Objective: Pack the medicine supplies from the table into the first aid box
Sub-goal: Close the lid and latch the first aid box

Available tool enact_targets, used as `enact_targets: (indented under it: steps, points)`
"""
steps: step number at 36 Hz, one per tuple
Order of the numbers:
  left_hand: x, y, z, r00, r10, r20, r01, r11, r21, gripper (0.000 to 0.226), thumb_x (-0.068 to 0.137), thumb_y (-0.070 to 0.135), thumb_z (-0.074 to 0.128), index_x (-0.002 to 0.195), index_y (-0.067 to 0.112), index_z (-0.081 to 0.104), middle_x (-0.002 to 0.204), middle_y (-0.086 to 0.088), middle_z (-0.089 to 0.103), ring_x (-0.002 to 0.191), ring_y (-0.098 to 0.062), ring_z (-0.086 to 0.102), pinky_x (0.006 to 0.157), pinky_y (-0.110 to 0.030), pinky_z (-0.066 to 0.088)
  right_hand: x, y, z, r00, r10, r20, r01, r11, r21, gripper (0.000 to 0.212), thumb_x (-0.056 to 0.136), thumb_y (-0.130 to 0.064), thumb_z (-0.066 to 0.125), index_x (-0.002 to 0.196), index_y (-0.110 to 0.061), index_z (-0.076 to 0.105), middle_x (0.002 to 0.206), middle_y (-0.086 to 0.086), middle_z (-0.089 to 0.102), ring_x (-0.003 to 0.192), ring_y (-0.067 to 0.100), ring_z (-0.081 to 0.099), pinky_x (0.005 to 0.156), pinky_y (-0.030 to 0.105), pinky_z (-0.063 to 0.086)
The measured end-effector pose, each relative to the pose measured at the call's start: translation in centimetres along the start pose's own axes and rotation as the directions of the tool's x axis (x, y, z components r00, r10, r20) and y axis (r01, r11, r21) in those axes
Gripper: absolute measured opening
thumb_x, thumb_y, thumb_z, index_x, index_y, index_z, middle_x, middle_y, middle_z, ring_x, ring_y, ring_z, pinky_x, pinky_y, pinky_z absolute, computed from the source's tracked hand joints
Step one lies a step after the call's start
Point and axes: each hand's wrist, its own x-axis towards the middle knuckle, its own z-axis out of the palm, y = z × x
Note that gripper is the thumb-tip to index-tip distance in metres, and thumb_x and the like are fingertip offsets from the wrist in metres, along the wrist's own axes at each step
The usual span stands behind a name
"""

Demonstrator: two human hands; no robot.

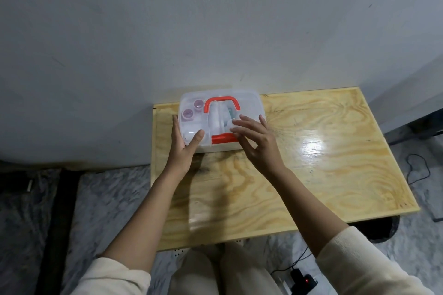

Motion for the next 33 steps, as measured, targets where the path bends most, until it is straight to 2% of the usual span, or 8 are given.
enact_targets:
  steps: [6,9,12,15,21,25,27,33]
  points:
    - [-0.2,-0.1,0.2,0.999,0.042,-0.026,-0.041,0.998,0.039,0.088,0.088,0.045,0.053,0.154,0.030,-0.004,0.164,0.006,0.001,0.151,-0.017,0.006,0.118,-0.034,0.016,-1.6,0.5,-0.2,0.994,-0.105,0.036,0.104,0.994,0.033,0.020,0.088,-0.019,0.056,0.103,-0.015,0.068,0.119,-0.006,0.060,0.125,0.011,0.047,0.117,0.035,0.022]
    - [-0.4,0.0,0.3,0.997,0.065,-0.047,-0.062,0.996,0.067,0.082,0.094,0.037,0.053,0.154,0.027,-0.002,0.164,0.006,0.001,0.151,-0.015,0.005,0.110,-0.025,0.014,-2.1,0.6,0.0,0.990,-0.134,0.046,0.135,0.991,-0.023,0.021,0.089,-0.022,0.055,0.103,-0.012,0.067,0.122,0.002,0.062,0.126,0.013,0.047,0.118,0.026,0.019]
    - [-0.5,0.1,0.4,0.995,0.078,-0.065,-0.073,0.994,0.077,0.082,0.095,0.035,0.054,0.155,0.026,0.000,0.164,0.007,0.002,0.150,-0.012,0.005,0.114,-0.025,0.014,-1.7,0.6,0.2,0.990,-0.137,0.033,0.140,0.981,-0.134,0.025,0.087,-0.021,0.059,0.111,-0.012,0.063,0.123,0.008,0.063,0.122,0.020,0.052,0.113,0.035,0.028]
    - [-0.5,0.1,0.2,0.994,0.083,-0.068,-0.077,0.993,0.086,0.083,0.094,0.037,0.055,0.155,0.026,0.000,0.164,0.007,0.002,0.150,-0.011,0.005,0.120,-0.033,0.013,-1.0,0.5,0.4,0.992,-0.113,0.061,0.124,0.964,-0.236,0.040,0.085,-0.023,0.065,0.122,-0.013,0.057,0.129,0.008,0.059,0.125,0.022,0.050,0.110,0.041,0.032]
    - [-0.5,0.4,0.4,0.989,0.131,-0.062,-0.124,0.986,0.114,0.082,0.095,0.033,0.055,0.155,0.025,-0.002,0.164,0.007,0.000,0.149,-0.007,0.003,0.116,-0.025,0.011,0.4,0.7,0.7,0.985,-0.074,0.158,0.135,0.895,-0.426,0.060,0.082,-0.044,0.064,0.134,-0.020,0.045,0.143,0.003,0.047,0.136,0.021,0.038,0.115,0.038,0.020]
    - [-0.4,0.2,0.2,0.987,0.152,-0.051,-0.143,0.978,0.155,0.081,0.095,0.033,0.055,0.155,0.024,0.001,0.164,0.006,0.004,0.148,-0.006,0.008,0.116,-0.025,0.014,0.3,1.0,1.0,0.983,-0.066,0.171,0.139,0.876,-0.462,0.063,0.083,-0.049,0.060,0.136,-0.021,0.041,0.146,0.003,0.043,0.137,0.021,0.035,0.115,0.037,0.019]
    - [-0.3,0.1,0.1,0.985,0.165,-0.052,-0.154,0.974,0.164,0.081,0.095,0.033,0.056,0.156,0.022,0.003,0.164,0.005,0.008,0.149,-0.010,0.011,0.118,-0.029,0.016,0.1,1.2,1.2,0.985,-0.065,0.162,0.135,0.872,-0.471,0.062,0.084,-0.046,0.061,0.137,-0.022,0.040,0.147,0.002,0.041,0.138,0.020,0.034,0.115,0.036,0.019]
    - [-0.4,0.2,0.1,0.984,0.167,-0.056,-0.155,0.972,0.177,0.080,0.095,0.034,0.056,0.155,0.023,0.005,0.163,0.005,0.010,0.149,-0.012,0.013,0.114,-0.027,0.019,-0.3,1.2,1.7,0.990,-0.063,0.128,0.117,0.872,-0.476,0.060,0.083,-0.038,0.065,0.136,-0.019,0.042,0.144,0.004,0.045,0.136,0.022,0.037,0.114,0.038,0.022]
